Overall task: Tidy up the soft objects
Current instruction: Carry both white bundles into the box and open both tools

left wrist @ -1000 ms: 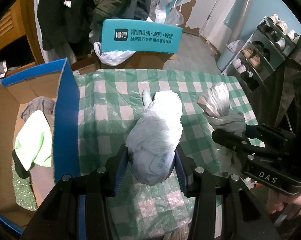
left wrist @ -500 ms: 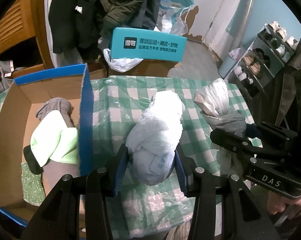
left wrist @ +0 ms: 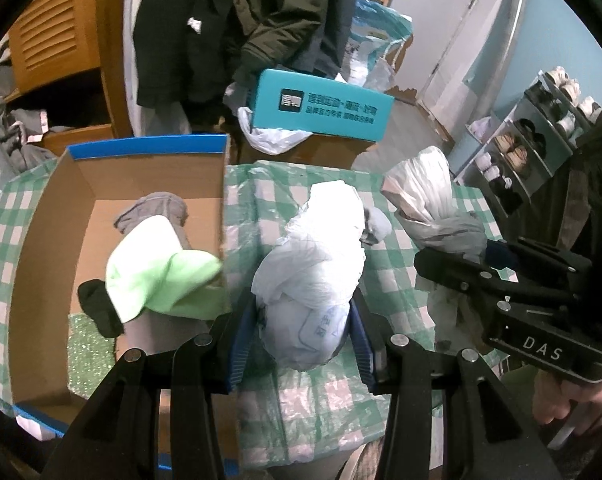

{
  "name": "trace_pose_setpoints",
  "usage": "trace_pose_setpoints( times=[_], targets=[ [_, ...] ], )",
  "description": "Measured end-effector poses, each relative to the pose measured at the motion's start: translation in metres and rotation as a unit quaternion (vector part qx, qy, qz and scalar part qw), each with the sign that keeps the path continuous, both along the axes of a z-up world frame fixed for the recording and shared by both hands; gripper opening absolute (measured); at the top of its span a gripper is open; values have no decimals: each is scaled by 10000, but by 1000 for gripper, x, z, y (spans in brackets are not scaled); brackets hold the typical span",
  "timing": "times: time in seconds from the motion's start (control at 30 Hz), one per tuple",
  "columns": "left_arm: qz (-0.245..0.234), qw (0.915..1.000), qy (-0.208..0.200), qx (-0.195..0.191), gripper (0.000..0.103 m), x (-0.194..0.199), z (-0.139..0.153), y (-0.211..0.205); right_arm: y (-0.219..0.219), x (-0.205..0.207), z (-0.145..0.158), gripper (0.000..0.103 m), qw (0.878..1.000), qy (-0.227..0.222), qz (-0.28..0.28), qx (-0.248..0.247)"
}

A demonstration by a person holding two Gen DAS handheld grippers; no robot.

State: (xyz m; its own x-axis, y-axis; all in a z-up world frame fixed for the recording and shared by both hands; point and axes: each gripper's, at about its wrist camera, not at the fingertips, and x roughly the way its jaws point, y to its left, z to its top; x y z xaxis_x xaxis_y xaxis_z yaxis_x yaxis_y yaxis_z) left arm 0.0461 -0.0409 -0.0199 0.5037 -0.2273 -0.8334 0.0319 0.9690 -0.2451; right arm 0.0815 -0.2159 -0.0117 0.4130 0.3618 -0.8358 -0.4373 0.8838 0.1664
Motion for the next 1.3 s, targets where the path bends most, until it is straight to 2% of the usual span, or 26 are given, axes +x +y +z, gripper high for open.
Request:
trace_pose_setpoints(
  times=[0.5, 1.3],
  targets=[
    [448, 9990, -53, -78, 46, -14, 5, 54, 61, -3, 5, 42, 9992, -34, 401, -16],
    [1195, 9927, 164, -76, 46, -31, -16, 133, 152, -1, 0, 43, 9950, 110, 996, -47]
  ],
)
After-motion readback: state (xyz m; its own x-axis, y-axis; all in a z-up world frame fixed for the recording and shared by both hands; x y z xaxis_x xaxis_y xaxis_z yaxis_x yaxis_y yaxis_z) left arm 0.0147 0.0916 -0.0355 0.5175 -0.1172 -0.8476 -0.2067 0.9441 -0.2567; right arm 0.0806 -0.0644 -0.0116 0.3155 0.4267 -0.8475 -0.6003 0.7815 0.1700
